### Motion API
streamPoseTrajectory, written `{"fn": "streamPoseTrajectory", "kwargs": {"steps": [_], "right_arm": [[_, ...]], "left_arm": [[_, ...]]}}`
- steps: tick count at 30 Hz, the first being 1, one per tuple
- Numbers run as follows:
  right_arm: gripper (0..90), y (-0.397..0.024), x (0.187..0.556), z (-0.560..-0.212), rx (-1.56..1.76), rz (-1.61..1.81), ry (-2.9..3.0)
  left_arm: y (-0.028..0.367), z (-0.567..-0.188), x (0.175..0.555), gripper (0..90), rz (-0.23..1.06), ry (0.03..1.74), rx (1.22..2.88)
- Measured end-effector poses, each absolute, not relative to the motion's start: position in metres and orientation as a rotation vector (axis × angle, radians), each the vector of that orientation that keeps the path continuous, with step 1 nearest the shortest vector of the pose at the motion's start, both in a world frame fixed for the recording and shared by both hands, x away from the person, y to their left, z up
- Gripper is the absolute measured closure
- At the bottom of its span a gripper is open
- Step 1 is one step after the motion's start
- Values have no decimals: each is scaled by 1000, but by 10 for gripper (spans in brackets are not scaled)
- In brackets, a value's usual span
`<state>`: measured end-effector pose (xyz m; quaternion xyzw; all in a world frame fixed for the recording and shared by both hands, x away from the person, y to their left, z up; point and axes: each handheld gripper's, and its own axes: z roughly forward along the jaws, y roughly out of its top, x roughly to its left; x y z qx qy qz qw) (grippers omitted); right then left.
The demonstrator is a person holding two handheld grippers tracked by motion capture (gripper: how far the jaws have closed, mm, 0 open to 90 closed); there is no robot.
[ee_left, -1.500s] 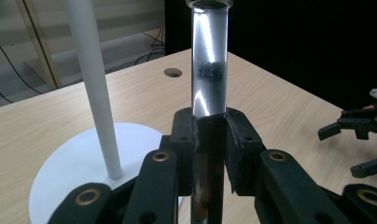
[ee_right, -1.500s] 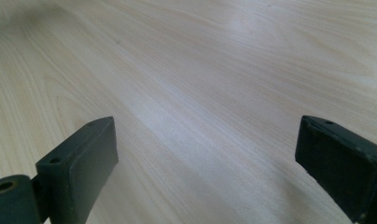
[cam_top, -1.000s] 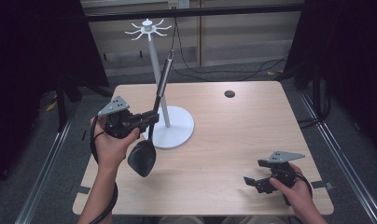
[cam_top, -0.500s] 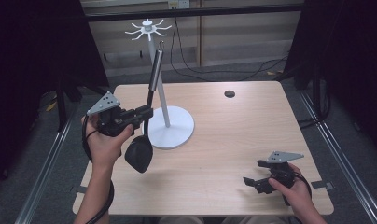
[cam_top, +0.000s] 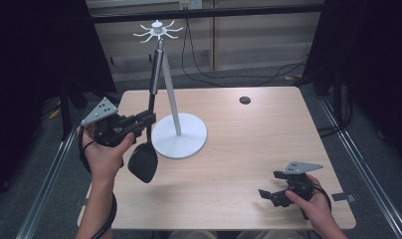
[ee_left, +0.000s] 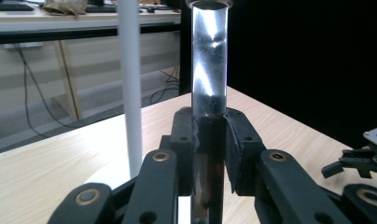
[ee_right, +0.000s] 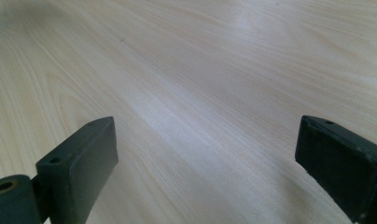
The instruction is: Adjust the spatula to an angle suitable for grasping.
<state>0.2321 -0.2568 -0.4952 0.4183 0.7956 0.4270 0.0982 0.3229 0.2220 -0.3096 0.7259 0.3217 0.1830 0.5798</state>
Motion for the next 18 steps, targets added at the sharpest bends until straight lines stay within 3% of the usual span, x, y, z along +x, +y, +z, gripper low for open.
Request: {"fn": "streamPoseTrajectory", "kwargs": {"steps": [18], "right_arm": [[56,-256,233,-497,1233,1256,2368]], "left_arm": [[223,-312,325,754,447,757,1696]]}}
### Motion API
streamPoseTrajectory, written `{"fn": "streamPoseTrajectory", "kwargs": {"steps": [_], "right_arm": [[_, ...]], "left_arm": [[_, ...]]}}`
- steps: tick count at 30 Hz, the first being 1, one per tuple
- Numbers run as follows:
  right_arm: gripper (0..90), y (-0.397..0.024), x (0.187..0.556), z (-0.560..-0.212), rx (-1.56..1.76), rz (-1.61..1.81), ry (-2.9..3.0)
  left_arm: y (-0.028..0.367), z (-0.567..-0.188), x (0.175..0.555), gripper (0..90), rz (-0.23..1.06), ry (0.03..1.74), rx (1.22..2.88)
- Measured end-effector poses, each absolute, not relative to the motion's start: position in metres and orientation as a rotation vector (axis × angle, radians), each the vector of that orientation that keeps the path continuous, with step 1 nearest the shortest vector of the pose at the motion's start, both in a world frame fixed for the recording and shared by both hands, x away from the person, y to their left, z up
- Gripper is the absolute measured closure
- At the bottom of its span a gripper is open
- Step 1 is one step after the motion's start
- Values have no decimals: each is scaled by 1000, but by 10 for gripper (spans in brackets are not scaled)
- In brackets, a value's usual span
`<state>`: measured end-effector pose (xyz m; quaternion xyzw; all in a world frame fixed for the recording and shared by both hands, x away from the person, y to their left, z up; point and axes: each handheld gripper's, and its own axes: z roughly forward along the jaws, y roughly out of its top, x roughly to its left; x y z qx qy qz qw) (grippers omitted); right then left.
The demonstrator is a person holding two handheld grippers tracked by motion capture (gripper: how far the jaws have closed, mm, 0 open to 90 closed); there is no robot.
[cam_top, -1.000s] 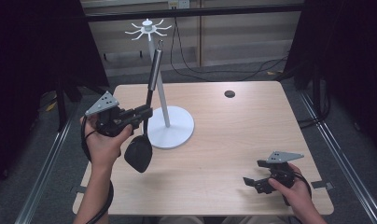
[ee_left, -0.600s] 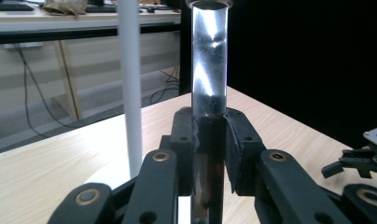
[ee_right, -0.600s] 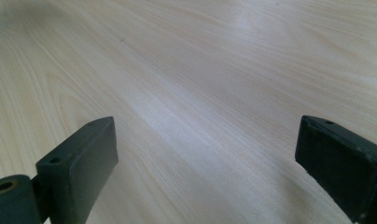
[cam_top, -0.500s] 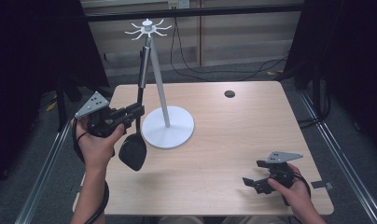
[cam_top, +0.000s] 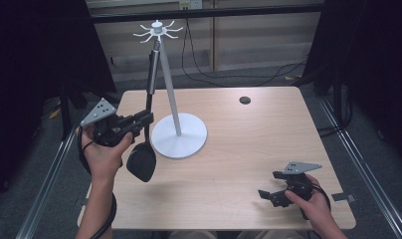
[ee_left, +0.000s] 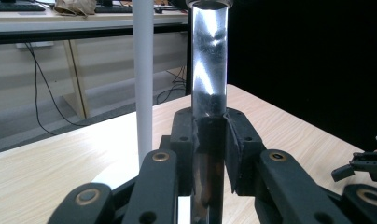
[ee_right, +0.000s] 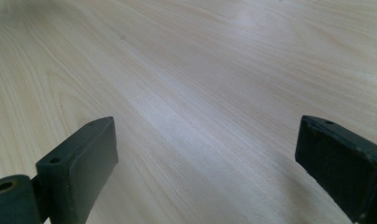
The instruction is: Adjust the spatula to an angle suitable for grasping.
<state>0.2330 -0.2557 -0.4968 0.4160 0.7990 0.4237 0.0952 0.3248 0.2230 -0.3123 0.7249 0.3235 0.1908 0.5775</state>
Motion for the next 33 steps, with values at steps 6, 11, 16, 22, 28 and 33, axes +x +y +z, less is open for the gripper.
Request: {"fn": "streamPoseTrajectory", "kwargs": {"steps": [6,11,16,22,28,33], "right_arm": [[55,-256,233,-497,1234,1255,2370],[55,-256,233,-497,1232,1255,2373],[55,-255,233,-497,1231,1257,2376],[55,-255,233,-497,1226,1257,2380],[55,-255,233,-497,1224,1257,2378],[55,-255,233,-497,1229,1256,2375]], "left_arm": [[218,-312,327,754,447,758,1704],[217,-315,329,754,459,766,1706],[217,-318,331,754,461,783,1707],[217,-320,332,753,459,783,1705],[213,-321,334,753,469,792,1710],[211,-323,336,753,470,790,1714]]}}
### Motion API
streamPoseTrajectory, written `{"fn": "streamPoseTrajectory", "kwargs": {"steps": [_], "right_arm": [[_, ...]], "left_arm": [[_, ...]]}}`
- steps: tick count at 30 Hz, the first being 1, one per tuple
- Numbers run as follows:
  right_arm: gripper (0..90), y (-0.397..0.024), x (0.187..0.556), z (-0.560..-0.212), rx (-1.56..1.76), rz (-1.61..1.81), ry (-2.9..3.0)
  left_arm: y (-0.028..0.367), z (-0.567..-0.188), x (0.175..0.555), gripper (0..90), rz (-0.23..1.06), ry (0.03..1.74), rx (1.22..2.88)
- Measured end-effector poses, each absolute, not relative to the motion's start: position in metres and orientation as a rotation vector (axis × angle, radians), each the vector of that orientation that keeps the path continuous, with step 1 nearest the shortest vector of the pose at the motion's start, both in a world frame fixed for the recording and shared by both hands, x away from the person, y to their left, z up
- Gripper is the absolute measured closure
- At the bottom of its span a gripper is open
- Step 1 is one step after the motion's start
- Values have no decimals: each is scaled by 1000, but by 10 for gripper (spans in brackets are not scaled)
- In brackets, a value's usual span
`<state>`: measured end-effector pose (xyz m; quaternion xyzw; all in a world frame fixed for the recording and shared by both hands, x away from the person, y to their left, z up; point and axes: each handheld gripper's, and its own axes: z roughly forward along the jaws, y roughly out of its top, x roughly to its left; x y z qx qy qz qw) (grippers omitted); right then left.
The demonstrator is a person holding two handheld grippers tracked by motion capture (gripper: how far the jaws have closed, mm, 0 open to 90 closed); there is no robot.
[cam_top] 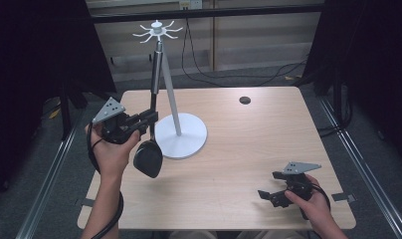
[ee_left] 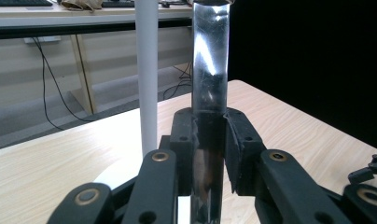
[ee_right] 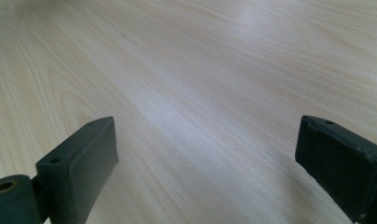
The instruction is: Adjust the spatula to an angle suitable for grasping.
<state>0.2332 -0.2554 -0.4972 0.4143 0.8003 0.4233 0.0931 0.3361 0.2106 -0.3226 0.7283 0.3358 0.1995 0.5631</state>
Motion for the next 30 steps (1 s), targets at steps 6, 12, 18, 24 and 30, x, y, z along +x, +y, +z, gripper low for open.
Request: {"fn": "streamPoseTrajectory", "kwargs": {"steps": [6,12,18,24,30], "right_arm": [[55,-256,234,-497,1231,1258,2373],[55,-258,234,-497,1240,1261,2367],[55,-259,234,-496,1233,1262,2362],[55,-259,234,-495,1237,1262,2362],[55,-259,233,-495,1238,1261,2364]], "left_arm": [[206,-326,339,753,463,801,1710],[200,-328,343,753,465,811,1711],[197,-329,345,754,456,812,1715],[193,-331,347,754,441,813,1707],[189,-333,349,754,433,812,1701]]}}
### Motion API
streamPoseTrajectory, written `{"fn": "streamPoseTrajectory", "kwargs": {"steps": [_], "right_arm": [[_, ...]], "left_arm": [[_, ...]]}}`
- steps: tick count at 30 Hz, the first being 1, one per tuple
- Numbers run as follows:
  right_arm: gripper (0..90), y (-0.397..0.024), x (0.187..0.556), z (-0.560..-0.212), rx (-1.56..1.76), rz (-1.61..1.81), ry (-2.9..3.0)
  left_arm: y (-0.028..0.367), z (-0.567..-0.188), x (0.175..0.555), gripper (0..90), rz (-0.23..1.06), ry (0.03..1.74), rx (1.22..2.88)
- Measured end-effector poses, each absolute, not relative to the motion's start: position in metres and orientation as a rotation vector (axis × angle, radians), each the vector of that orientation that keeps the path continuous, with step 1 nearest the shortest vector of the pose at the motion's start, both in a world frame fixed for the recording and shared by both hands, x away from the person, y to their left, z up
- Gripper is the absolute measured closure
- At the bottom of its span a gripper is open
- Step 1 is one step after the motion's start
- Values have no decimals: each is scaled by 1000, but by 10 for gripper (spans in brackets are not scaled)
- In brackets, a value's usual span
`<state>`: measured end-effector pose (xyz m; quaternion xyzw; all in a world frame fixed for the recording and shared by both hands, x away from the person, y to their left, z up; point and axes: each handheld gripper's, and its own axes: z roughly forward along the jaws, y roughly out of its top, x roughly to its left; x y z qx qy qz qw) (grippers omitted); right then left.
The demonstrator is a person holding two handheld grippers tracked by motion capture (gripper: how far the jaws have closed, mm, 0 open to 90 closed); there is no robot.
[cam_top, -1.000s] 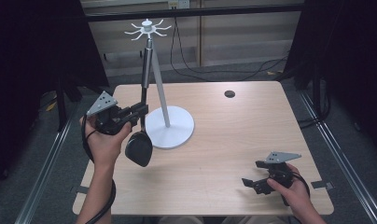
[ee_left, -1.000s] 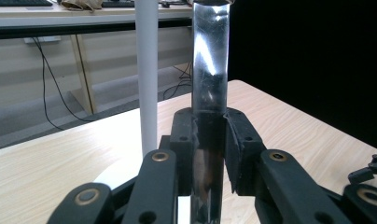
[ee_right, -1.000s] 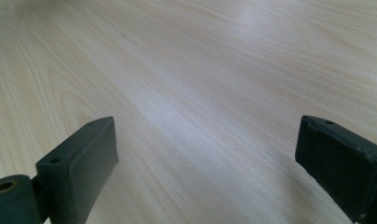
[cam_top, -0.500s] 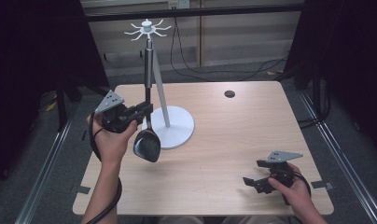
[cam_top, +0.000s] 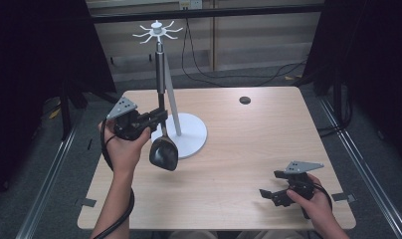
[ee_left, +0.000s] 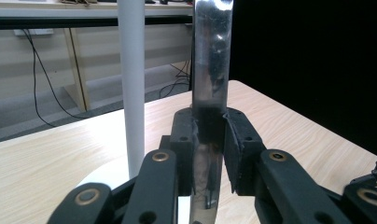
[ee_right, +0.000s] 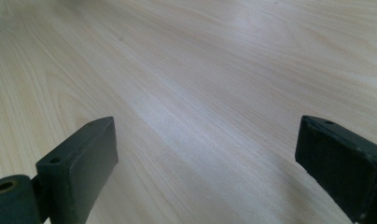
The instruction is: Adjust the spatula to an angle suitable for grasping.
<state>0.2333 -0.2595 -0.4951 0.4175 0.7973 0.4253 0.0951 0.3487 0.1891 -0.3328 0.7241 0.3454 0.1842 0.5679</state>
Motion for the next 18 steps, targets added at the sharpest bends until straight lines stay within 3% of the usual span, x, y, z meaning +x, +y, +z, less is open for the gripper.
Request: {"fn": "streamPoseTrajectory", "kwargs": {"steps": [18], "right_arm": [[55,-260,233,-495,1231,1264,2366]], "left_arm": [[184,-334,354,755,445,825,1708]]}}
